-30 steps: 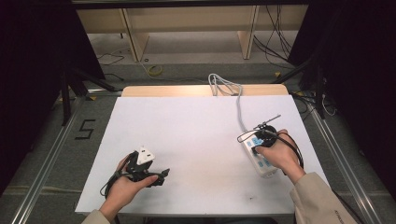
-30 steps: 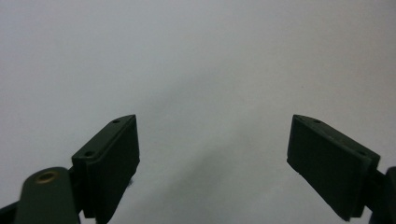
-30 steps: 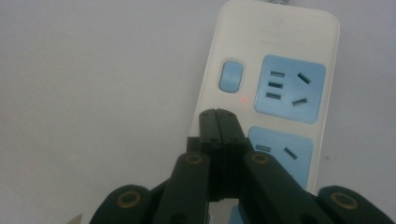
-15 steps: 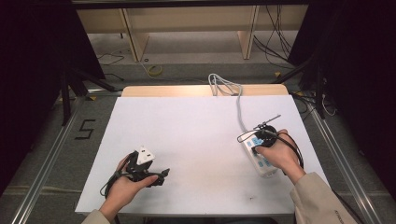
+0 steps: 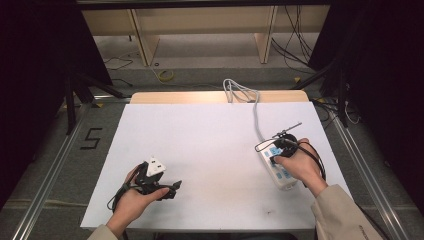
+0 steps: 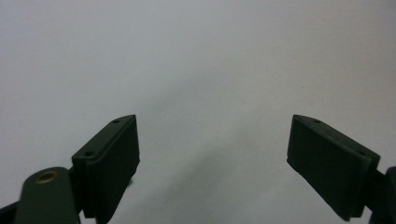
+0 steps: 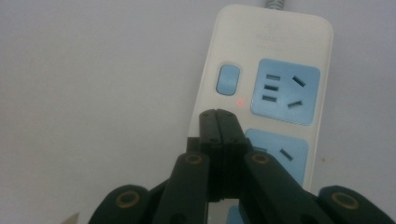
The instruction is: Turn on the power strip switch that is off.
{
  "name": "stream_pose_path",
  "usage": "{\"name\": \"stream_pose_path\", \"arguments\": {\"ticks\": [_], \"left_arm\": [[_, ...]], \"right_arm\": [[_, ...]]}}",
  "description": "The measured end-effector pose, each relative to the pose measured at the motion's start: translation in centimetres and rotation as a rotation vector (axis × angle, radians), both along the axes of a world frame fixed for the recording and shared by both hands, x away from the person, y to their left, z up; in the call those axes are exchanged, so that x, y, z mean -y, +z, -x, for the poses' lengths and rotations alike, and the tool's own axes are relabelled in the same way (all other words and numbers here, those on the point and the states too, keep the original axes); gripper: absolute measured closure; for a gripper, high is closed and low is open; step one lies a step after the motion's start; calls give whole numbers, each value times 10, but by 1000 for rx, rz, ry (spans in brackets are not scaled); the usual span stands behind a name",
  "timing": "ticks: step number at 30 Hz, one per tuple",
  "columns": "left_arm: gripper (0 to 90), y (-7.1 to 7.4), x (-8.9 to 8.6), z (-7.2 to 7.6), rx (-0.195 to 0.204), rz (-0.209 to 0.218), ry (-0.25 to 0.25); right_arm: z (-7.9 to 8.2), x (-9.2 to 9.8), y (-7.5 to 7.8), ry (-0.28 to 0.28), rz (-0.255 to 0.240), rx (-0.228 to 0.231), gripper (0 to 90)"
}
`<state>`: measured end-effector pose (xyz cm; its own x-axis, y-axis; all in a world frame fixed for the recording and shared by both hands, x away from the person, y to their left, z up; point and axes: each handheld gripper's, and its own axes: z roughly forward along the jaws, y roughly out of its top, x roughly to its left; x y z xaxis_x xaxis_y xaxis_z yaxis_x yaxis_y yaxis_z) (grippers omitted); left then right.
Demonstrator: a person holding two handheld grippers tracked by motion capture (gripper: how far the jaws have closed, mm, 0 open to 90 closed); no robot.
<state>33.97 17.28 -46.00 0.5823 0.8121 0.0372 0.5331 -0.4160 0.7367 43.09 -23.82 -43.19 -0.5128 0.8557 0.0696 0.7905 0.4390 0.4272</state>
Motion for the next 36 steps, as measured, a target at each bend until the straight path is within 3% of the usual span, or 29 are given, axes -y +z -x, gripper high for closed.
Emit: {"name": "stream_pose_path", "arguments": {"ticks": [31,36], "left_arm": [[165,0,-1,1,-5,-2,-1],[165,0,-1,2,-8,-4,-2]], "right_arm": [[14,12,12,7,-75,134,730],[20,14,12,12,-112,158,678]]}}
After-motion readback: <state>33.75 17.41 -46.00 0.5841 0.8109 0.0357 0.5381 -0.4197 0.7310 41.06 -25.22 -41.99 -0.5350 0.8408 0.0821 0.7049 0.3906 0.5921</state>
